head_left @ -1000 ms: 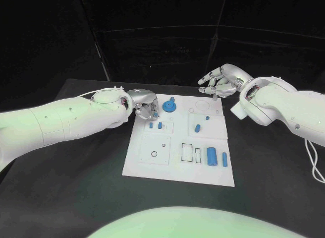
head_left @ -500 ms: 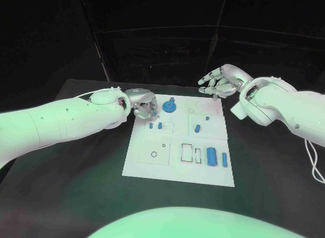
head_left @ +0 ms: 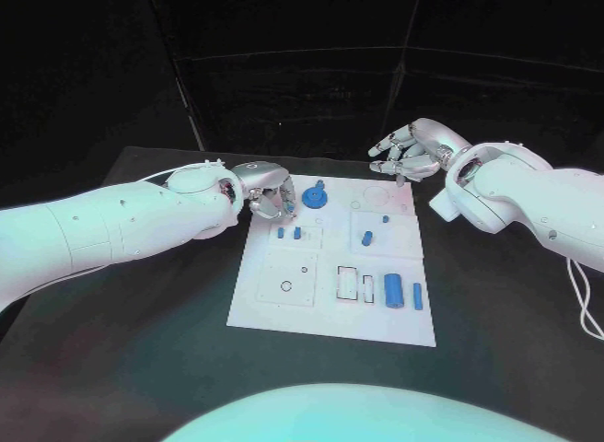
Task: Assemble the parts on the task board
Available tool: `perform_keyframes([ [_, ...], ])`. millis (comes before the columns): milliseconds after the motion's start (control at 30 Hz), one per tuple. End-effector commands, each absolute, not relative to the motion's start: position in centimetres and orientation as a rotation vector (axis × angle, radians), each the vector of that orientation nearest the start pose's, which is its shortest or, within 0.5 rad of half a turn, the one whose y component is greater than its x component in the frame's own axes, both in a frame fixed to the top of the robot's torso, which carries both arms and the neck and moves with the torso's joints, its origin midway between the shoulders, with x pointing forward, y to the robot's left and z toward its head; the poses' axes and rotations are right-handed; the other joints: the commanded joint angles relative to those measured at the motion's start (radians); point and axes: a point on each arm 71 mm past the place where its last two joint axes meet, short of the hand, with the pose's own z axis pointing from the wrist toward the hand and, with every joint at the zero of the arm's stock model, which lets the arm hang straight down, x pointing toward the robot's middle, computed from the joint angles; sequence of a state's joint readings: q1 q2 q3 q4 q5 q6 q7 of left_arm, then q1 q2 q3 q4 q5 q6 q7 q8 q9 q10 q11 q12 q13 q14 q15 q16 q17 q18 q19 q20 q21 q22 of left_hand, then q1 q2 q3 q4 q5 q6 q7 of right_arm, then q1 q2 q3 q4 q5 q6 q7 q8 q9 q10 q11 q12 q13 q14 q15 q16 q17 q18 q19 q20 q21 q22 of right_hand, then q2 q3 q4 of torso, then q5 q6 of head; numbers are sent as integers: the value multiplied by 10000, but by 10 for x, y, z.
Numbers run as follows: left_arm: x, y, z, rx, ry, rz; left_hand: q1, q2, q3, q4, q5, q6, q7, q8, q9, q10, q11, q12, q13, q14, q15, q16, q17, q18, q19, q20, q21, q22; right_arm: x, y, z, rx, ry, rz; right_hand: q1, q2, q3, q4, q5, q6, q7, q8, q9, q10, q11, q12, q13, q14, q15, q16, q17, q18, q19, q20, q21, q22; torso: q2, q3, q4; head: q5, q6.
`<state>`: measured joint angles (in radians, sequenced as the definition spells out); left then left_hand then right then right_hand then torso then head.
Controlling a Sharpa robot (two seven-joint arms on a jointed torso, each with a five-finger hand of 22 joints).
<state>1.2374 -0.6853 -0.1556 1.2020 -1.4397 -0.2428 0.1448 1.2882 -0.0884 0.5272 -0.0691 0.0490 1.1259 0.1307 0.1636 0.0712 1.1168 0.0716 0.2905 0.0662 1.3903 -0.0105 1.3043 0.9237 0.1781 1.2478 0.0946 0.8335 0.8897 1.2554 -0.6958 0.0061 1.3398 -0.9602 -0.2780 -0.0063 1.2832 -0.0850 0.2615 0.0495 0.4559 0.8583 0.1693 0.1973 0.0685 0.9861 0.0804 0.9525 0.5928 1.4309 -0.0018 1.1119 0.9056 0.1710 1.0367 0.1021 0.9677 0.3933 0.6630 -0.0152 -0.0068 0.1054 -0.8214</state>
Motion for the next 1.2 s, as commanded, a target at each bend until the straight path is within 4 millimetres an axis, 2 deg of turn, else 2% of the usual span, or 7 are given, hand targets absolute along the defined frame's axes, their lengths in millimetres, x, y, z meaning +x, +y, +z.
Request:
perform_keyframes([
  [33,525,200,-223,3410,17430,-6977,77,-56,59,-13,2,74,11,23,8,85,-9,-68,16,74,27,66,14,-163,50,13,25,-15,534,-179,-153,2621,16759,9517,98,-10,-7,59,31,10,-5,48,15,-37,-38,61,-14,-23,-17,-33,14,135,62,17,-35,-16,3,4,-16,2,-1],
  [1200,529,192,-236,3461,17988,-6990,63,-90,46,-17,3,59,13,-3,3,73,-4,-102,11,66,35,62,-15,-149,14,14,-47,-70,533,-177,-153,2600,16773,9550,88,-6,-8,89,29,13,-6,59,13,-32,-39,72,-22,-16,-19,-24,35,135,66,14,-39,-18,1,-9,-2,-69,-87],
])
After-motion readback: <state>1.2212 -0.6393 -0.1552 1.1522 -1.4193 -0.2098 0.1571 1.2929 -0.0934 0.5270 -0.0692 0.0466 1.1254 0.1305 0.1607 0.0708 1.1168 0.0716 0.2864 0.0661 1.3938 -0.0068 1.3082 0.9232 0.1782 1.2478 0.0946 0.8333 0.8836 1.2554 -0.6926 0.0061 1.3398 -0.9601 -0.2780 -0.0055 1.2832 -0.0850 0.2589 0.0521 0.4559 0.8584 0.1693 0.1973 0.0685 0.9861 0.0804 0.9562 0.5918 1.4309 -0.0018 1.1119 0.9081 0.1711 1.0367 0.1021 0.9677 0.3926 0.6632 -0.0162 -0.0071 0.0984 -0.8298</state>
